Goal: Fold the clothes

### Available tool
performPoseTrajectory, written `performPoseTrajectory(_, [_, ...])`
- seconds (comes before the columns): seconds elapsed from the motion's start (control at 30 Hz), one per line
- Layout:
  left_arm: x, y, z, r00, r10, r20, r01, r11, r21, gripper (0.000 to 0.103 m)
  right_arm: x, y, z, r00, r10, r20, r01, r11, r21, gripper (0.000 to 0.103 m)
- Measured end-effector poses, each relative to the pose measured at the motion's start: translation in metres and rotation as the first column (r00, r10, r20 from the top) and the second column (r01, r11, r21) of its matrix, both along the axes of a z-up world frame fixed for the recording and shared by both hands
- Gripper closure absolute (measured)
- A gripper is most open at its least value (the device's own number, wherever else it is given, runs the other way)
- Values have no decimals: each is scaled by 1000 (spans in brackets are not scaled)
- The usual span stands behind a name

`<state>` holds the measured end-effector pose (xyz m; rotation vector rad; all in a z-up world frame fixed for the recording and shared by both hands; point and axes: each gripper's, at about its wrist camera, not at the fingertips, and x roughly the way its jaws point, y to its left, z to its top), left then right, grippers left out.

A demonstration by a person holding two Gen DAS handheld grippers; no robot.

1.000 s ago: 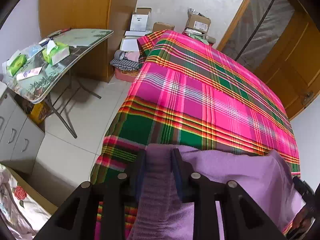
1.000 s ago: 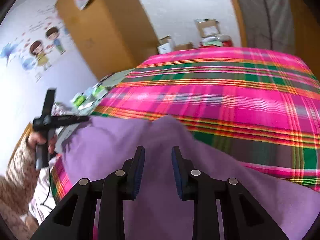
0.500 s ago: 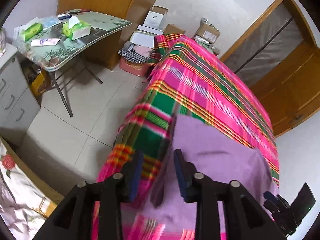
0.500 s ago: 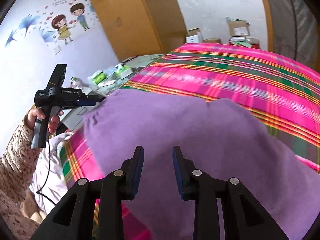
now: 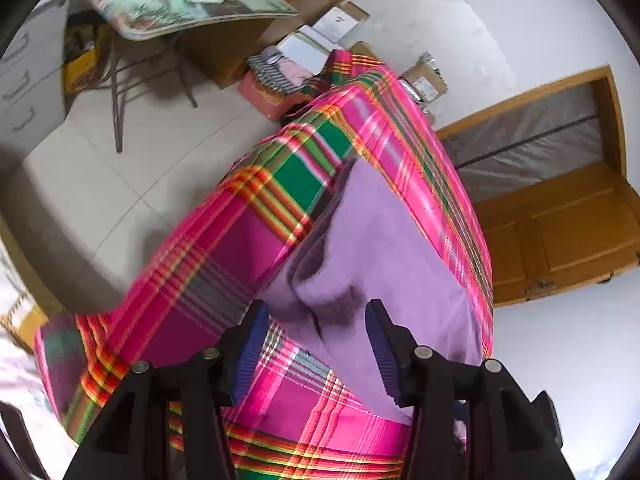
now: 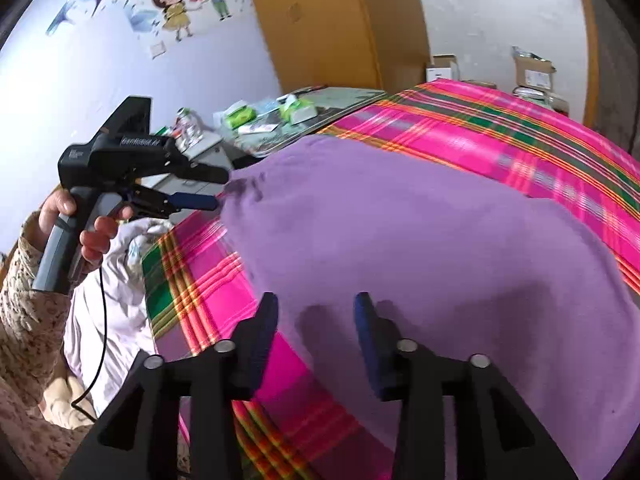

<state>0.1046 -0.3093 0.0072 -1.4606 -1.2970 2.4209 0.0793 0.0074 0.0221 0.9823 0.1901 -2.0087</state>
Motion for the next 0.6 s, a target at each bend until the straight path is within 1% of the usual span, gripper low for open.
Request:
performPoseTrajectory(0.07, [-1, 0, -5, 1000, 19, 11, -20, 999, 29, 51, 6, -12, -4, 1000, 26, -7, -25, 999, 21, 57])
performPoseTrajectory(0.13, [-2, -3, -10, 998, 54, 11, -55, 996, 76, 50, 11, -20, -8, 999, 51, -12, -50, 998, 36, 52])
performPoseTrajectory(0.17, [-3, -4, -12, 997, 73, 11, -74, 993, 92, 50, 14, -26, -11, 998, 60, -23, -59, 997, 54, 52])
performPoseTrajectory(0.3, [-2, -5, -13, 995, 95, 6, -96, 990, 108, 50, 22, -43, -18, 994, 84, -63, -78, 992, 96, 50])
performPoseTrajectory(0.33, [-1, -6, -14, 994, 108, 5, -108, 987, 122, 50, 23, -48, -20, 993, 87, -79, -79, 991, 108, 48])
performPoseTrajectory(0.4, [2, -8, -15, 993, 119, 0, -118, 985, 127, 56, 25, -57, -24, 989, 90, -118, -72, 987, 146, 47])
performPoseTrajectory(0.43, [3, -9, -15, 993, 121, -4, -120, 985, 123, 64, 25, -63, -26, 987, 91, -129, -69, 983, 168, 47])
performPoseTrajectory(0.57, [7, -13, -14, 991, 127, -34, -122, 986, 114, 81, 27, -80, -28, 977, 102, -187, -59, 973, 225, 47])
performPoseTrajectory(0.6, [7, -14, -13, 991, 127, -48, -121, 986, 116, 82, 27, -84, -29, 976, 105, -192, -58, 970, 237, 47])
